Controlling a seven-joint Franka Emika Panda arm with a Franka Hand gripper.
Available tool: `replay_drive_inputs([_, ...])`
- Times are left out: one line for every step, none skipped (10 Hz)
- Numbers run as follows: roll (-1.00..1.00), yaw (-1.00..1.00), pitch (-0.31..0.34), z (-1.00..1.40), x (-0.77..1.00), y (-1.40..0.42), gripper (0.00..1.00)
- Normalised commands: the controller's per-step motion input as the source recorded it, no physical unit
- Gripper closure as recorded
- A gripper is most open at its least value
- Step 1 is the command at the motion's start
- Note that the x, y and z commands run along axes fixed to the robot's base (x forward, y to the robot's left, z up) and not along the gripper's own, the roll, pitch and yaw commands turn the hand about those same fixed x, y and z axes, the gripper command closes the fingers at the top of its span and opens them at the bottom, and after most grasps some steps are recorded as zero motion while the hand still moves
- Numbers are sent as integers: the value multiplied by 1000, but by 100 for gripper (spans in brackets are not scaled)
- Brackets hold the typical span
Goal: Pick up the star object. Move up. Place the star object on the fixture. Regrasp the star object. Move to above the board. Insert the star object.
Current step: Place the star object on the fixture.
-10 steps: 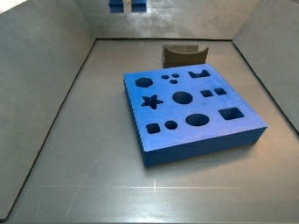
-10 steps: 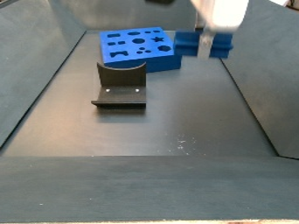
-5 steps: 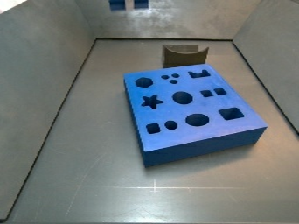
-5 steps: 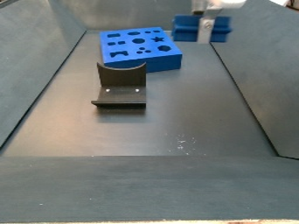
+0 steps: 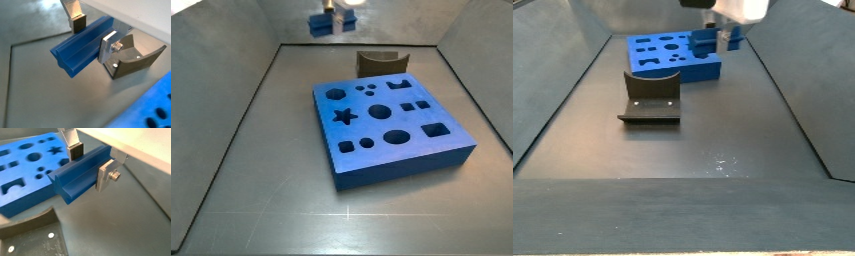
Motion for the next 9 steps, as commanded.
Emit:
replay_drive_inputs([-23, 1000, 25, -232, 1000, -329, 100])
replay_drive_inputs([-21, 1000, 26, -211, 1000, -293, 100])
replay_drive_inputs([-18, 1000, 26, -185, 1000, -247, 100])
replay_drive_inputs([-15, 1000, 29, -162, 1000, -207, 100])
replay_drive_inputs([-10, 1000, 35, -131, 1000, -162, 100])
replay_drive_inputs([-6, 1000, 41, -109, 1000, -129, 100])
replay_drive_inputs([1, 1000, 53, -66, 858, -76, 100])
replay_drive_inputs([-706, 1000, 43, 680, 679, 1000, 100])
replay_drive_inputs([-833, 1000, 77, 677, 576, 1000, 100])
